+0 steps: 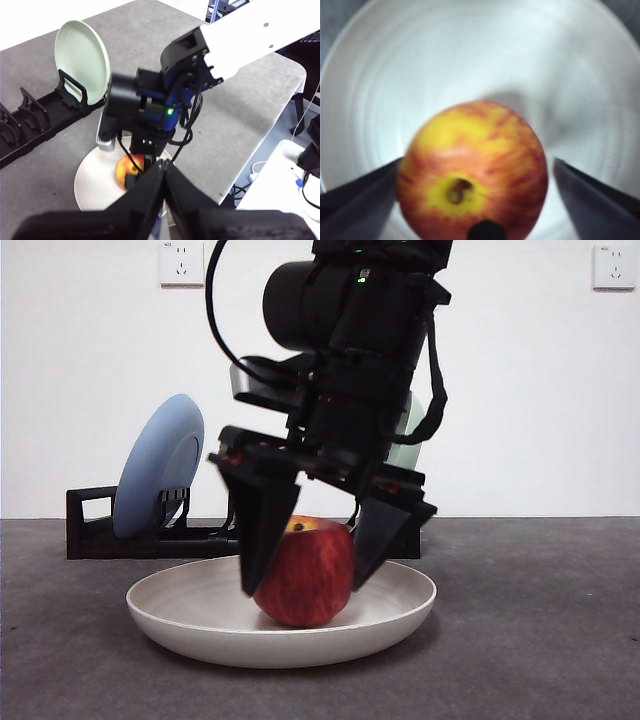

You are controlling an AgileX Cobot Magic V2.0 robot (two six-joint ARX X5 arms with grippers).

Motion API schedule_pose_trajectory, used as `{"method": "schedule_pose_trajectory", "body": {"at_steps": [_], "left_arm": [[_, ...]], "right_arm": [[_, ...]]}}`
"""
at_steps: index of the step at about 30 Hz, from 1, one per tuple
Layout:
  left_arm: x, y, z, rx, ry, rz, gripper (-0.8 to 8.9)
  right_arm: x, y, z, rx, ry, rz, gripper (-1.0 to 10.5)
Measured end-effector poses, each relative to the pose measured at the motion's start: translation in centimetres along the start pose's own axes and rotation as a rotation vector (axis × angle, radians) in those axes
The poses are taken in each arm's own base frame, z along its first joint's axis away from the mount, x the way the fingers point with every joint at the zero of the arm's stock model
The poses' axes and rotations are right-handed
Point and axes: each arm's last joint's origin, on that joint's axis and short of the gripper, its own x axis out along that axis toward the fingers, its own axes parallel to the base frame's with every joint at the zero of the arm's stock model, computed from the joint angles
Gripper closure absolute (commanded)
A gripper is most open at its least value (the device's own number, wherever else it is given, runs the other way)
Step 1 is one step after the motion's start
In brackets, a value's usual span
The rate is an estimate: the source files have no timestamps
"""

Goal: Take the yellow plate from the plate rack,put the plate on the table,take the apple from the table,put the apple in the plate

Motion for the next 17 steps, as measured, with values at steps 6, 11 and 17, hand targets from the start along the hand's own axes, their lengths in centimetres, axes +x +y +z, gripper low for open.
{"method": "schedule_pose_trajectory", "body": {"at_steps": [6, 11, 17], "left_arm": [[0.0, 0.0, 0.0, 0.0, 0.001, 0.0, 8.21], [0.0, 0.0, -0.2, 0.005, 0.019, 0.004, 8.21], [0.0, 0.1, -0.3, 0.008, 0.027, 0.006, 8.21]], "right_arm": [[-0.6, 0.1, 0.3, 0.007, 0.026, 0.0, 3.5], [-3.1, 0.5, 1.1, 0.007, 0.028, 0.0, 3.5], [-10.1, 1.2, 0.8, 0.001, -0.023, 0.002, 3.5]]}}
